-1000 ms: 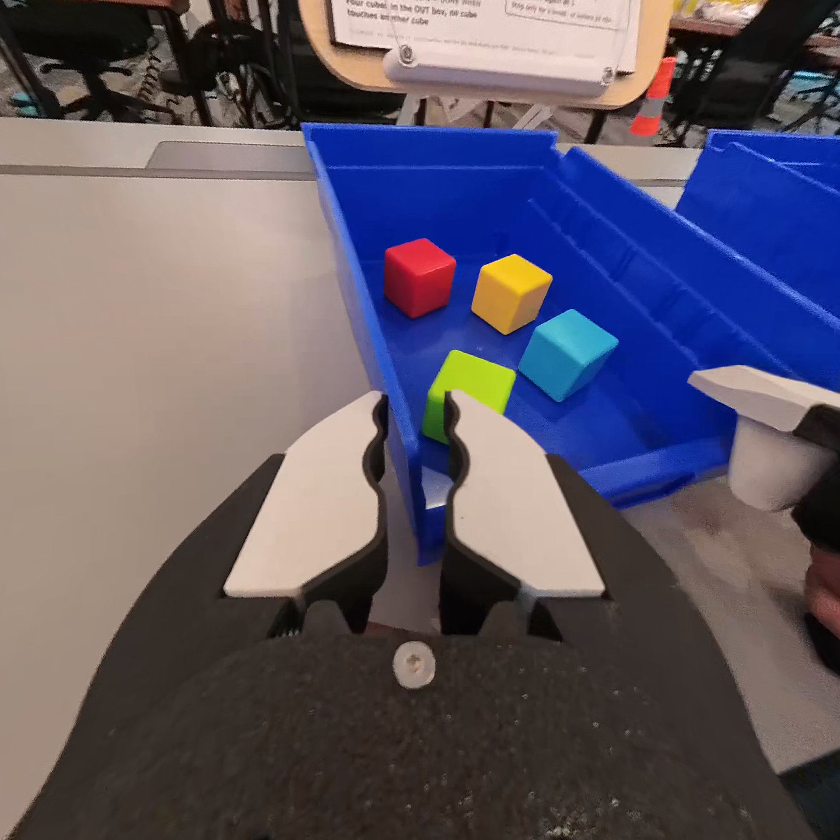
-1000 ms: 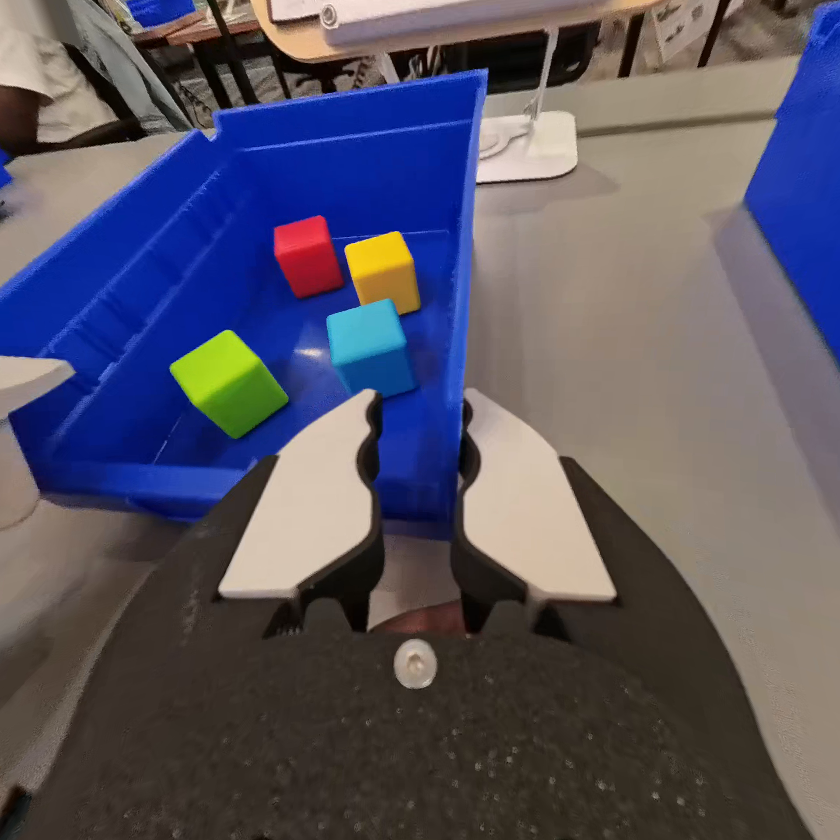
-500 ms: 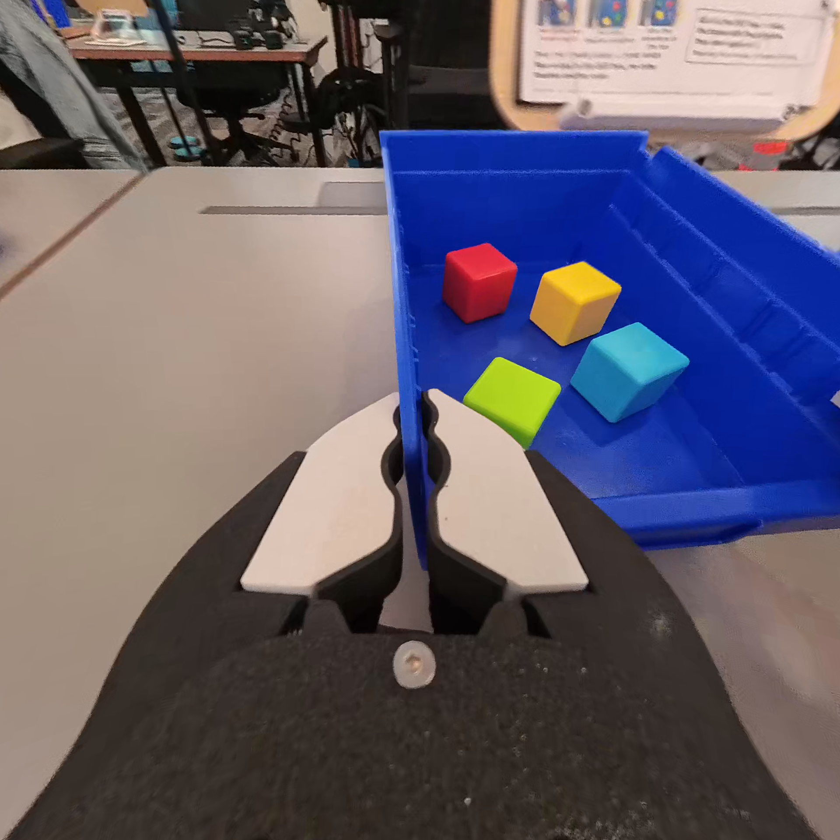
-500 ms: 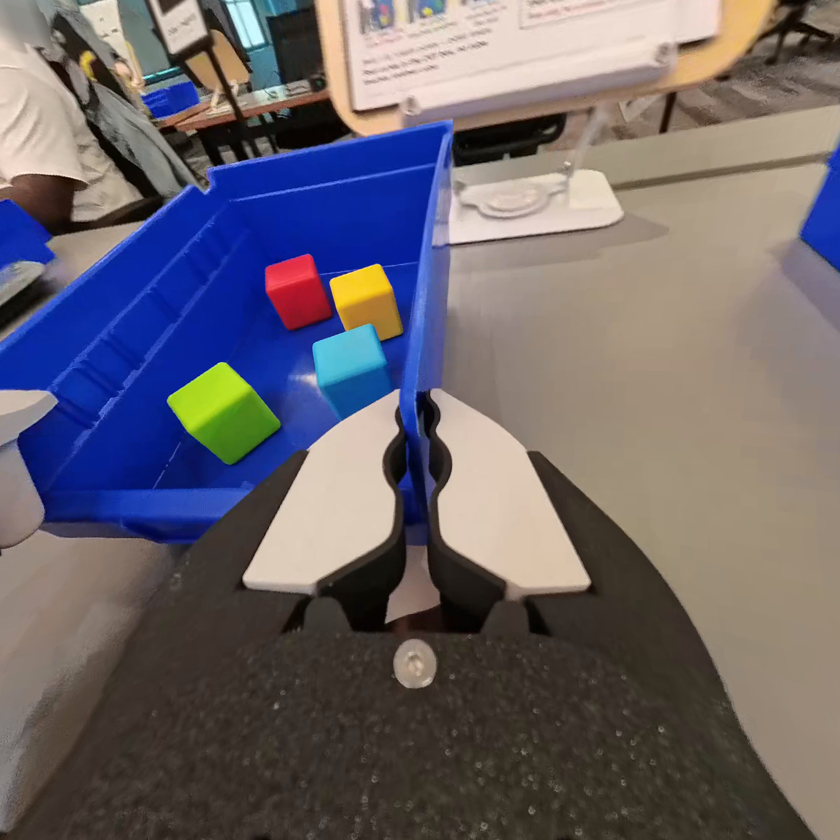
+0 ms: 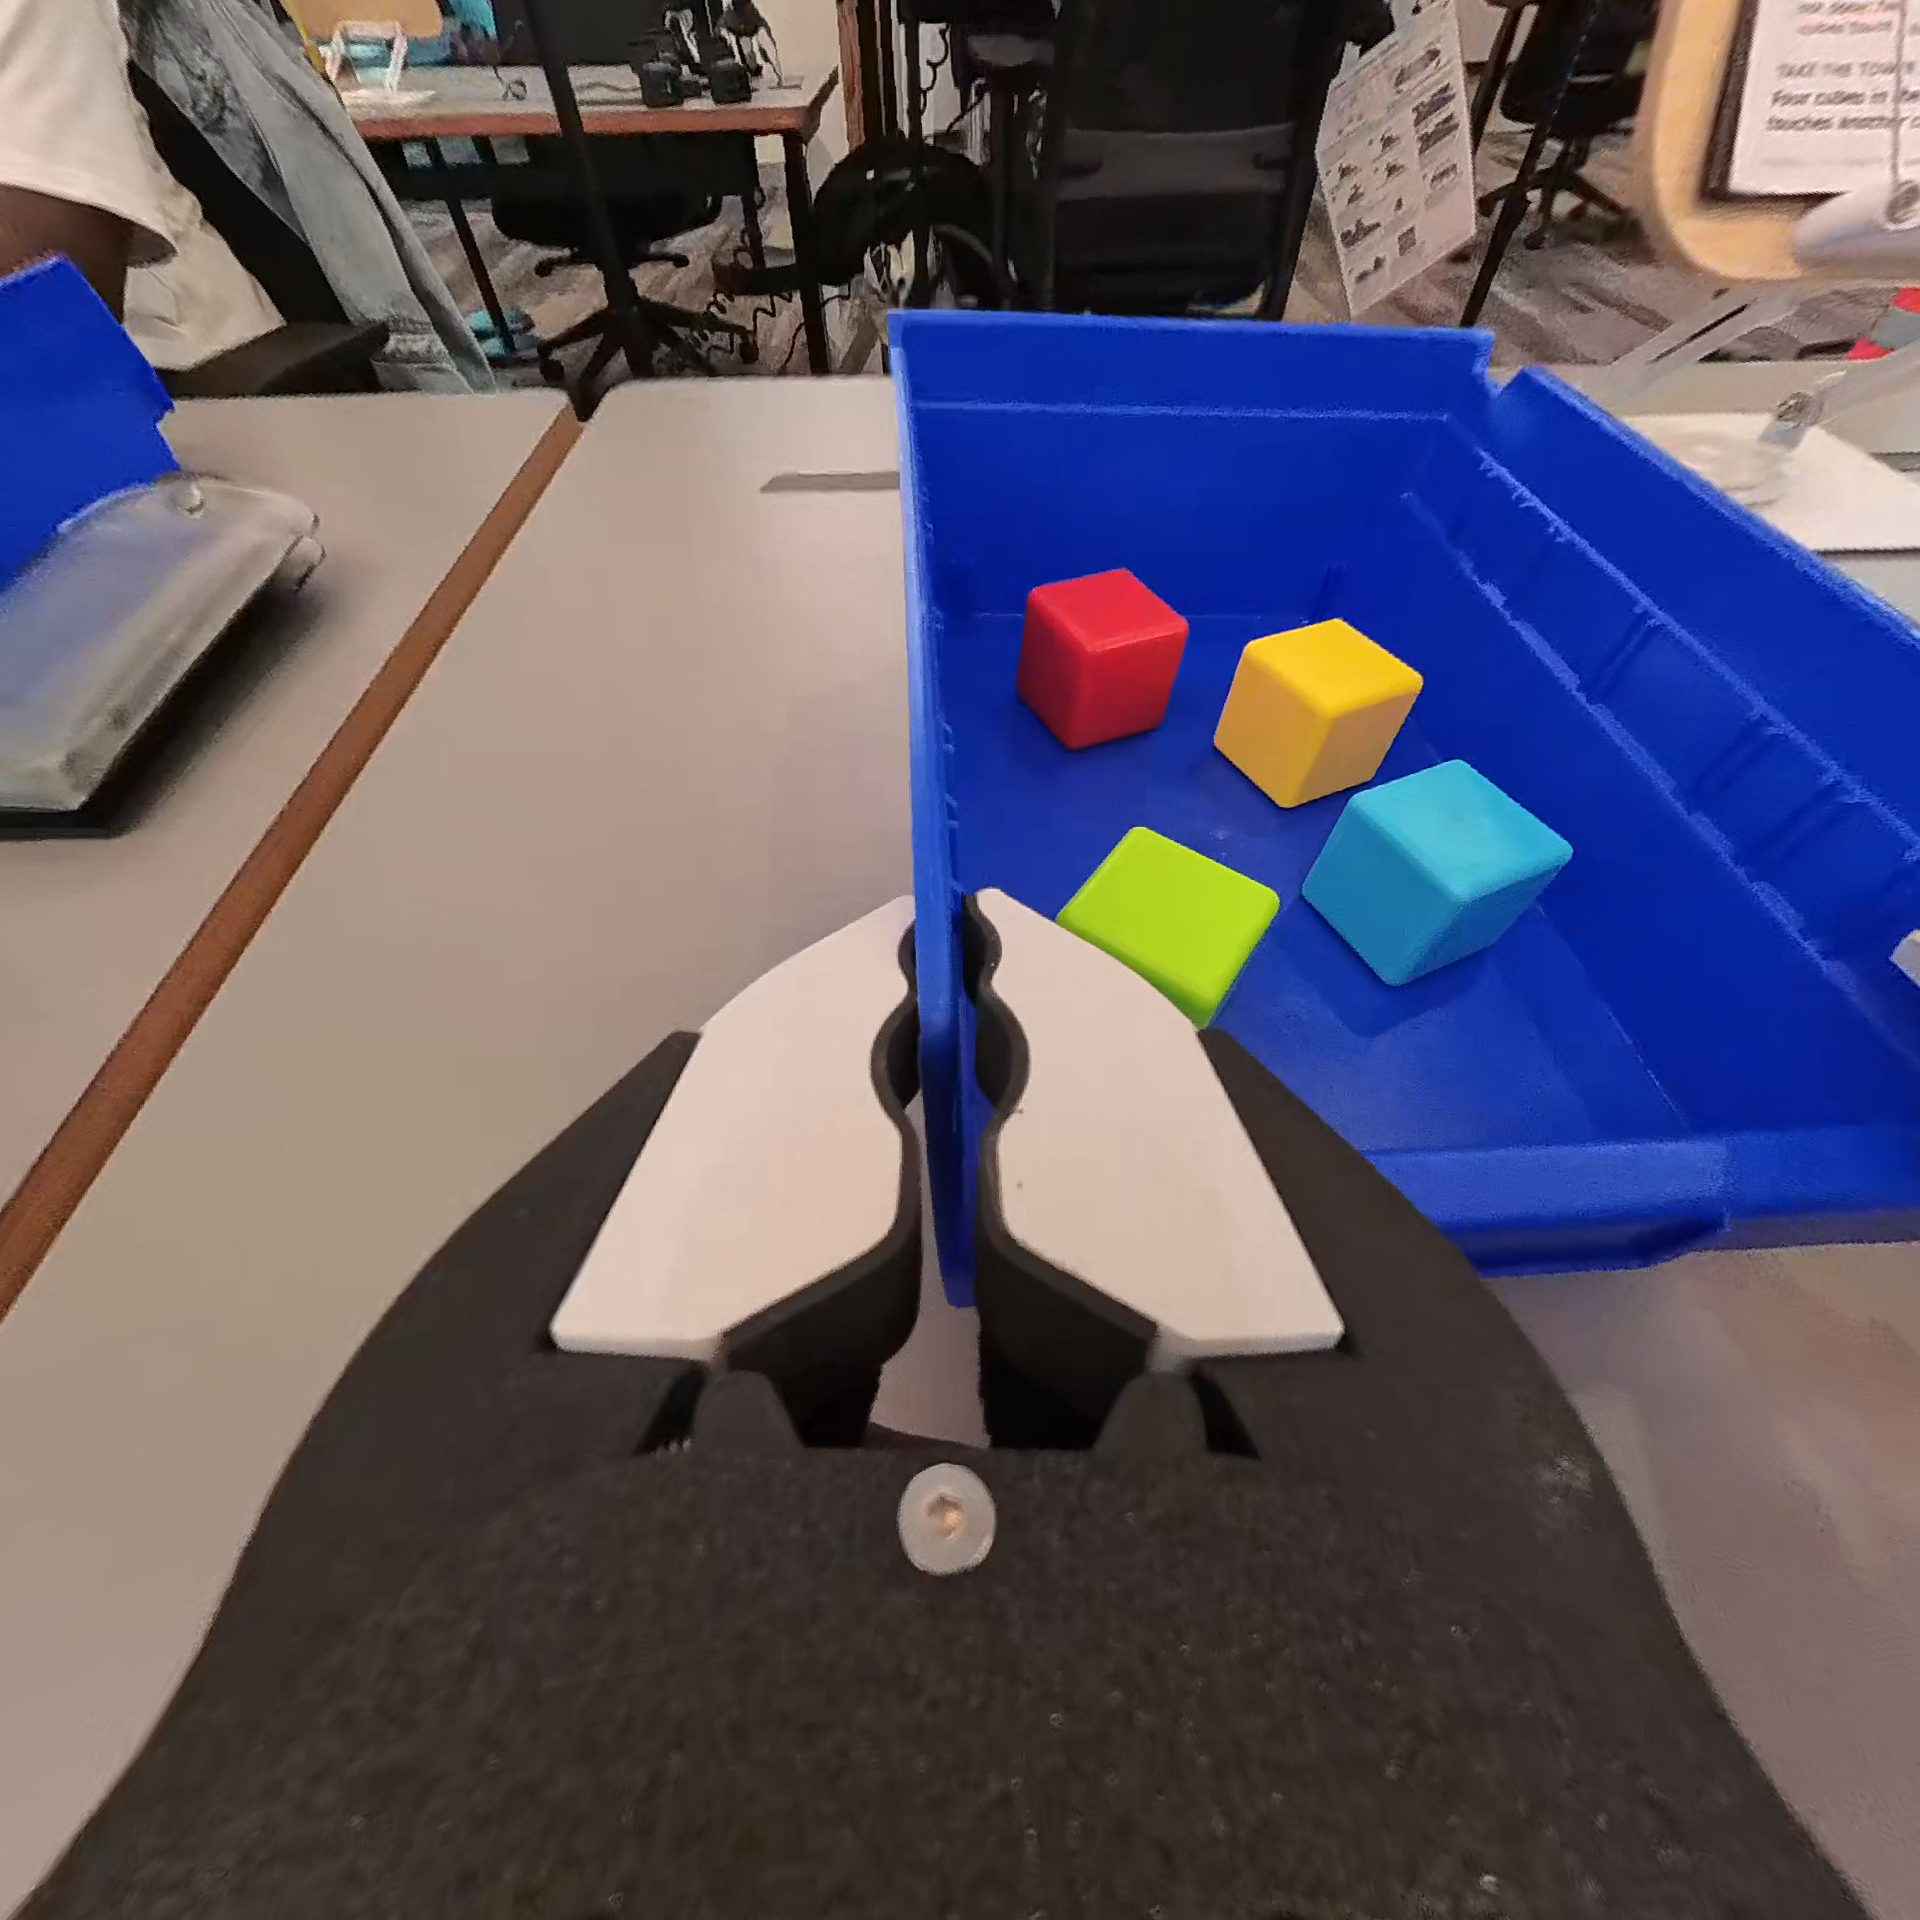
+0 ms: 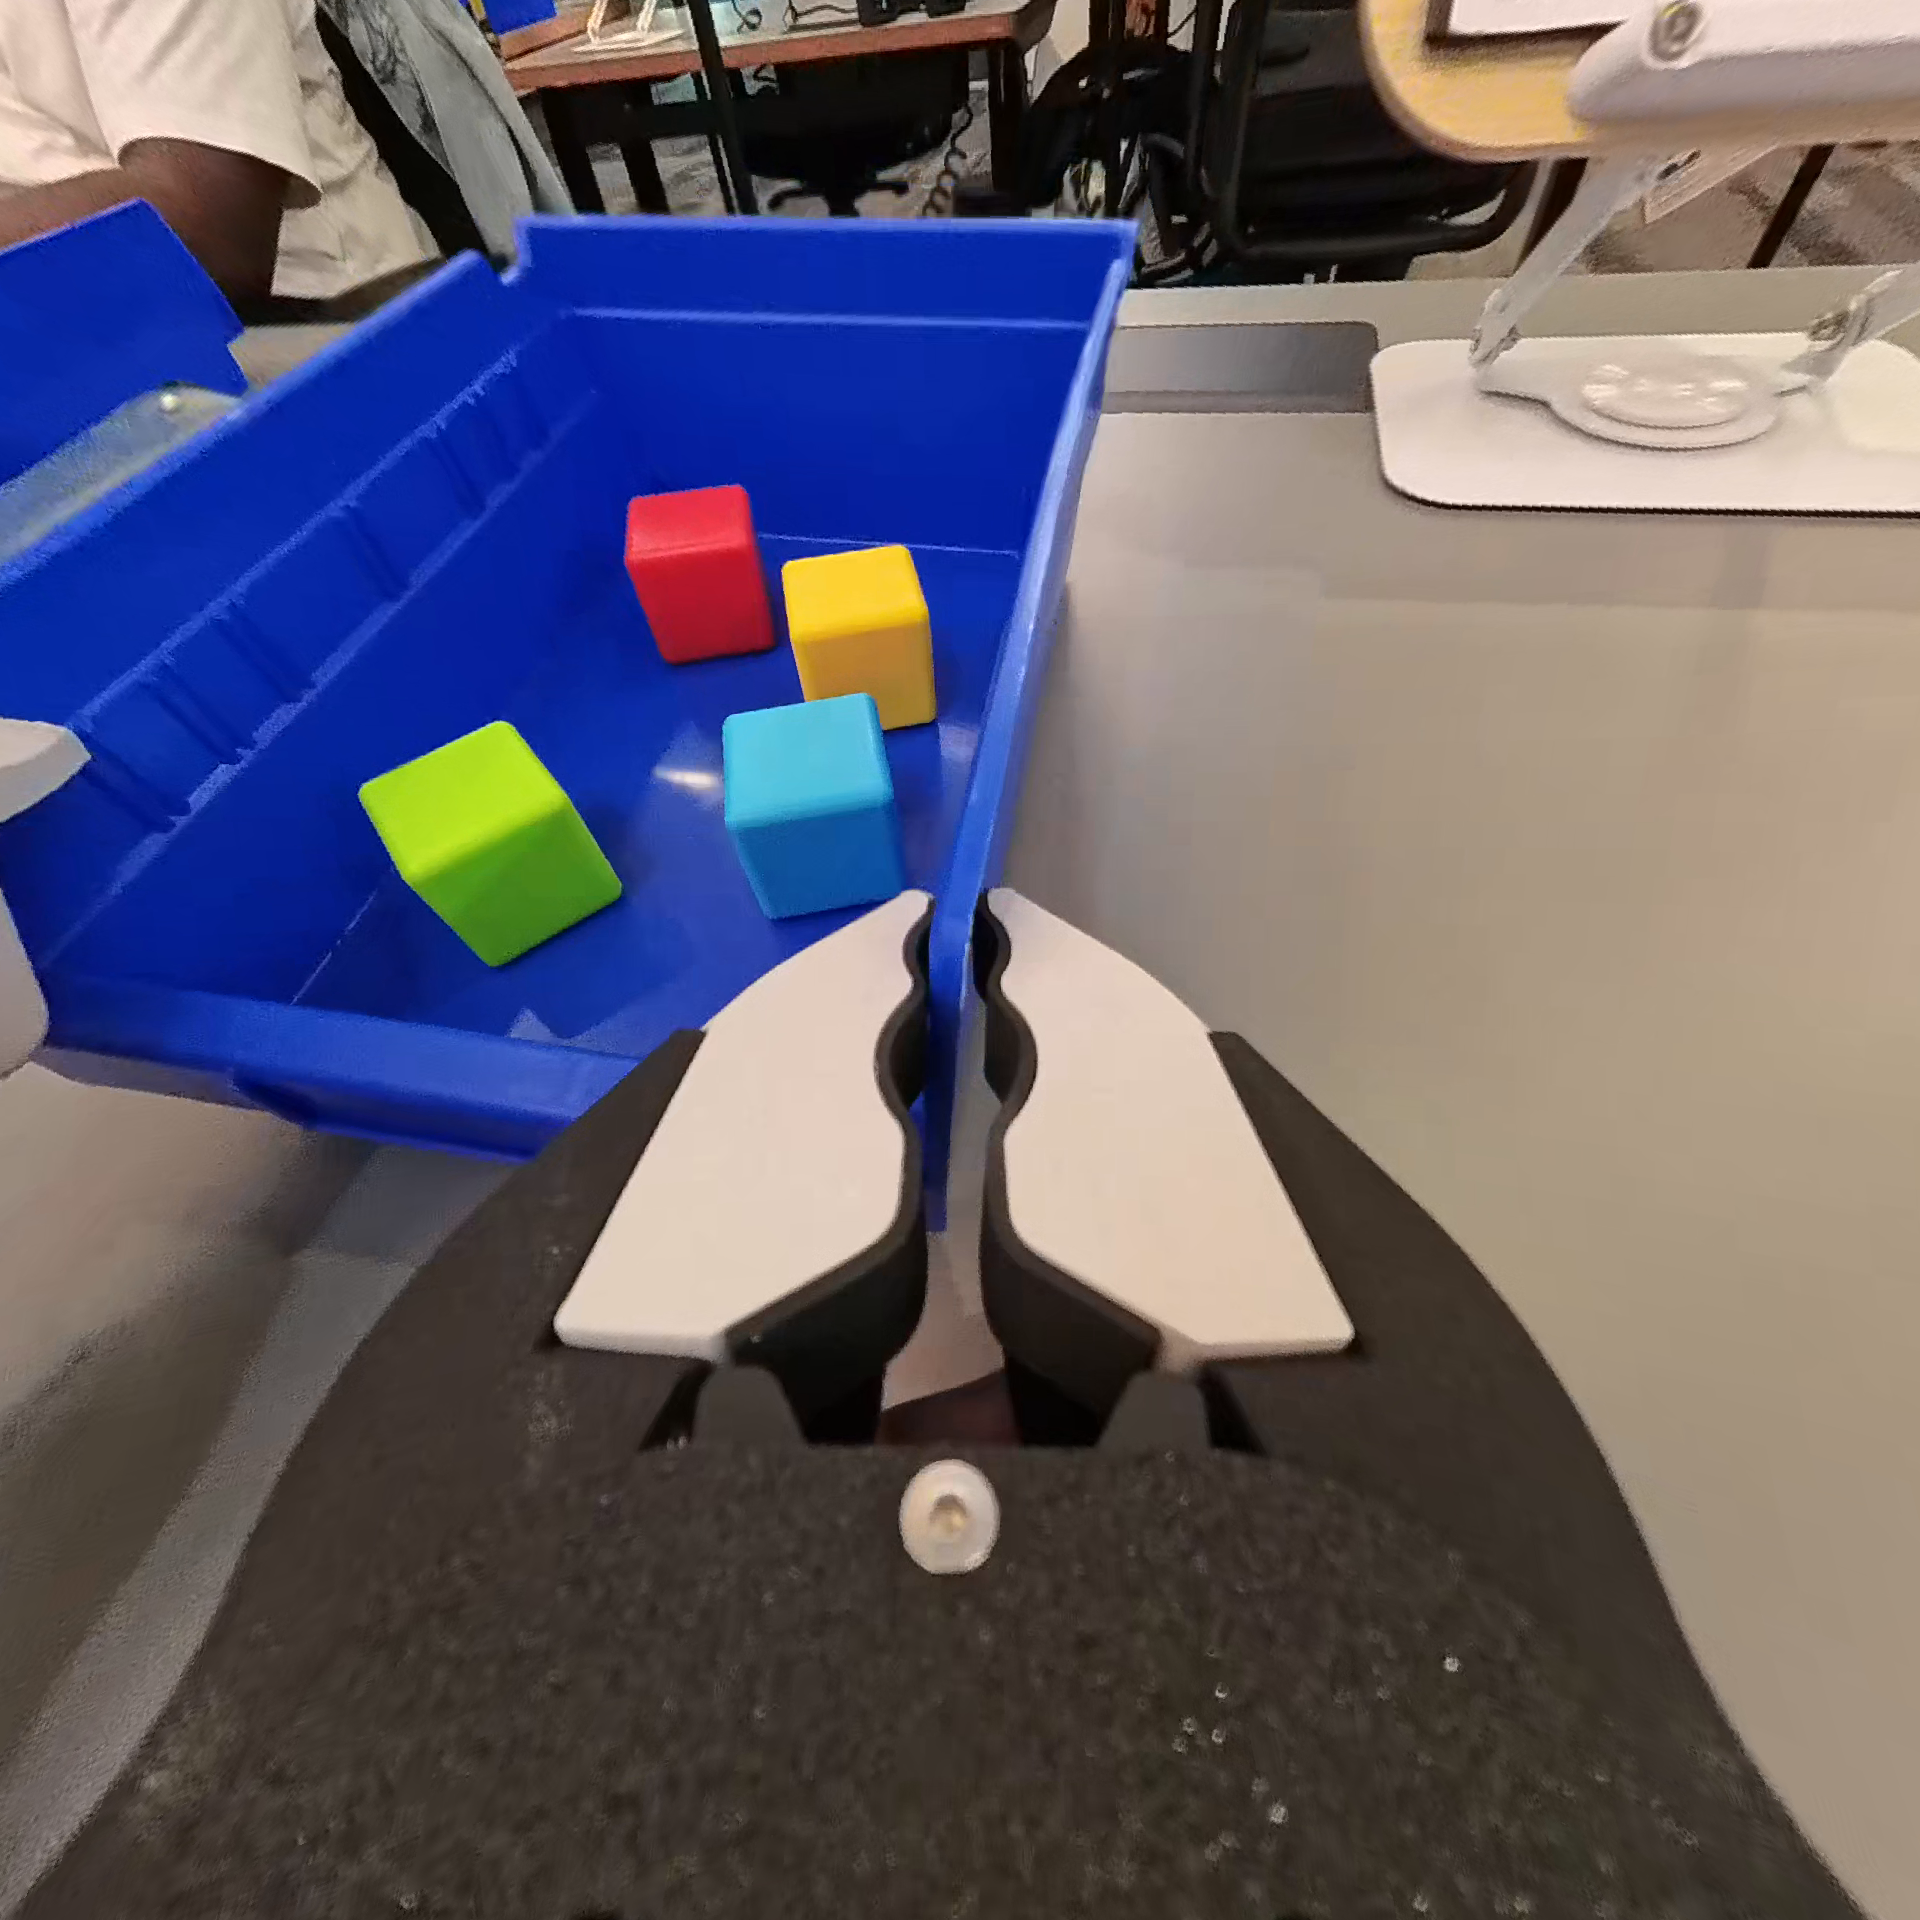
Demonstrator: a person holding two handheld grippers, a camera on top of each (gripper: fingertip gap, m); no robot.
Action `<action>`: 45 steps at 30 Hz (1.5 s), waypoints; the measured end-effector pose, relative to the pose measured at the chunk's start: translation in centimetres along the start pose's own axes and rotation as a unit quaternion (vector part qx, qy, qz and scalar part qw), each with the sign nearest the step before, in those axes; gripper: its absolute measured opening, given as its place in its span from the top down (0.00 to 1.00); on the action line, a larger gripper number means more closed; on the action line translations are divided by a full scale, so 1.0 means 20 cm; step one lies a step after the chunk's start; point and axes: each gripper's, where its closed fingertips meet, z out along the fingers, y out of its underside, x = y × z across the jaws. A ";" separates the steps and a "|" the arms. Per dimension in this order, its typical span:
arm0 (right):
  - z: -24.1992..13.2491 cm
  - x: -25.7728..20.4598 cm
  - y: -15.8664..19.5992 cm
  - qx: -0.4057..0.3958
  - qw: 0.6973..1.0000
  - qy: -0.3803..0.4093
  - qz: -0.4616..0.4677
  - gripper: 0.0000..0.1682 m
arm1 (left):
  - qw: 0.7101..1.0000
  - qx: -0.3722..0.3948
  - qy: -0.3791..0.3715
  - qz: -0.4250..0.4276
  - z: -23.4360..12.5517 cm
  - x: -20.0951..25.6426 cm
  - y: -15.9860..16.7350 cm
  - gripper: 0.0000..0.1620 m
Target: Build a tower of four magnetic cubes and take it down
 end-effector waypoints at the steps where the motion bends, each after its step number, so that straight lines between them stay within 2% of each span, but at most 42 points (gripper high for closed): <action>1: 0.01 0.00 0.00 -0.003 1.000 -0.001 -0.003 0.97 | 1.000 -0.006 0.000 -0.005 0.01 0.00 0.02 0.98; 5: 0.05 0.06 -0.02 0.005 1.000 0.006 0.010 0.97 | 1.000 -0.011 0.000 0.010 0.06 0.04 0.03 0.98; 9: 0.06 0.05 -0.02 0.012 1.000 0.000 0.009 0.96 | 0.999 -0.002 0.006 -0.040 0.08 0.02 0.03 0.98; 12: 0.04 0.02 -0.01 0.013 1.000 -0.024 -0.015 0.89 | 0.999 -0.001 0.004 -0.039 0.08 0.02 0.02 0.97; 13: 0.03 0.04 -0.02 0.015 0.999 -0.021 -0.021 0.86 | 0.999 0.000 -0.004 -0.036 0.08 0.01 0.02 0.94; 15: -0.04 0.08 -0.05 0.024 0.998 -0.042 -0.047 0.80 | 1.000 0.004 -0.027 -0.015 0.04 0.00 0.01 0.81; 17: -0.17 0.15 -0.09 0.043 0.994 -0.070 -0.069 0.75 | 0.997 0.016 -0.075 0.013 -0.06 -0.03 -0.02 0.77; 20: -0.41 0.28 -0.14 0.097 0.975 -0.165 -0.111 0.76 | 0.988 0.037 -0.144 0.048 -0.25 -0.03 -0.07 0.76; 21: -0.47 0.35 -0.12 0.104 0.967 -0.192 -0.128 0.77 | 0.988 0.040 -0.140 0.050 -0.30 0.03 -0.07 0.76; 23: -0.57 0.56 -0.05 0.089 0.963 -0.216 -0.138 0.77 | 0.995 0.049 -0.081 0.029 -0.37 0.24 -0.05 0.76; 25: -0.67 0.78 0.01 0.070 0.961 -0.240 -0.116 0.76 | 0.998 0.052 0.024 -0.014 -0.42 0.55 0.00 0.77; 27: -0.80 0.96 0.04 0.070 0.960 -0.259 -0.082 0.76 | 0.990 0.053 0.120 -0.060 -0.48 0.84 0.07 0.77; 29: -0.89 1.15 0.04 0.089 0.967 -0.232 -0.050 0.71 | 0.977 0.051 0.186 -0.090 -0.52 1.04 0.11 0.75; 31: -0.97 1.31 0.04 0.117 0.972 -0.199 -0.038 0.71 | 0.965 0.044 0.231 -0.112 -0.55 1.18 0.13 0.74; 33: -1.02 1.41 0.08 0.118 0.978 -0.169 -0.035 0.72 | 0.964 0.036 0.245 -0.099 -0.54 1.25 0.15 0.73; 38: -0.99 1.49 0.17 0.091 0.977 -0.190 0.024 0.72 | 0.974 0.046 0.218 -0.034 -0.52 1.24 0.16 0.72; 45: -0.96 1.46 0.24 0.075 0.980 -0.185 -0.015 0.72 | 0.977 0.034 0.212 -0.021 -0.46 1.22 0.19 0.72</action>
